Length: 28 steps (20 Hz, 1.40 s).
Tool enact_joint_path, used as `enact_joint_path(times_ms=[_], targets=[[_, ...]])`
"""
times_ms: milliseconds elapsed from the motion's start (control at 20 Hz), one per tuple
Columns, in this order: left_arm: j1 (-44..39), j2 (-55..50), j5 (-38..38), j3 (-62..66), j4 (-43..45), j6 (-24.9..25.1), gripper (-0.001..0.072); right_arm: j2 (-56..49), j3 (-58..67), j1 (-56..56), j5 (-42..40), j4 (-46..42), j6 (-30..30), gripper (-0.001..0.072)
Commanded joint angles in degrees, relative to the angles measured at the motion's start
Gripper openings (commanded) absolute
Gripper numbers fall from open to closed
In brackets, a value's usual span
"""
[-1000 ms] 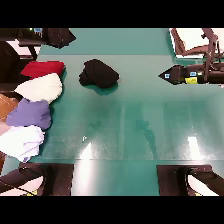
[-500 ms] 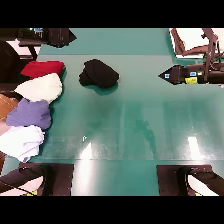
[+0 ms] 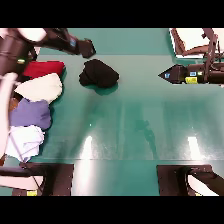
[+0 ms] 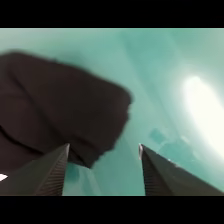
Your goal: Fold the shirts.
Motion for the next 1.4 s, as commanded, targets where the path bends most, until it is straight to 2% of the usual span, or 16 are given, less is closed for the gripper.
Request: enact_joint_path(times_ms=[0,150,350,500,550,600,650,900,1050,1250,1350], targets=[[0.59,-11.21,4.9,0.04,0.92,-3.65,0.0535,0.02,0.04,0.02,-0.02,0.0,0.04,0.0016],[1.03,-17.49,9.55,0.04,-0.28,-6.58,0.0534,0.02,0.04,0.02,-0.02,0.02,0.07,0.0017],[1.03,-20.04,14.05,0.09,-5.84,-6.62,0.0533,0.02,0.04,0.02,-0.02,0.44,0.09,0.0017],[1.03,-19.98,14.27,0.7,-5.97,-6.62,0.0531,0.02,0.04,0.02,-0.02,0.44,0.09,0.0016],[1.03,-19.98,13.68,0.7,-5.97,-6.62,0.0398,0.02,0.04,0.02,-0.02,0.44,0.07,0.0016],[1.03,-19.98,13.09,0.7,-5.97,-6.6,0.0133,0.04,0.04,0.02,-0.02,0.44,0.09,0.0016],[1.03,-19.96,12.76,0.79,-5.99,-6.38,0.0032,0.07,0.04,0.02,-0.02,0.44,0.09,0.0017],[2.54,-17.31,2.1,13.66,-3.76,-5.75,0.0023,1.38,0.31,0.0,-0.7,0.24,0.07,0.0016],[2.56,-5.31,3.54,16.28,0.44,-3.08,0.0022,2.6,5.86,0.0,-0.52,-0.33,0.07,0.0016],[1.25,12.41,-1.16,14.29,0.9,-1.38,0.0022,2.49,16.61,0.0,-0.57,-1.84,0.07,0.0016],[-1.49,17.2,-4.37,13.7,1.64,0.28,0.0022,2.05,21.11,0.0,-0.33,-1.81,0.07,0.0015]])
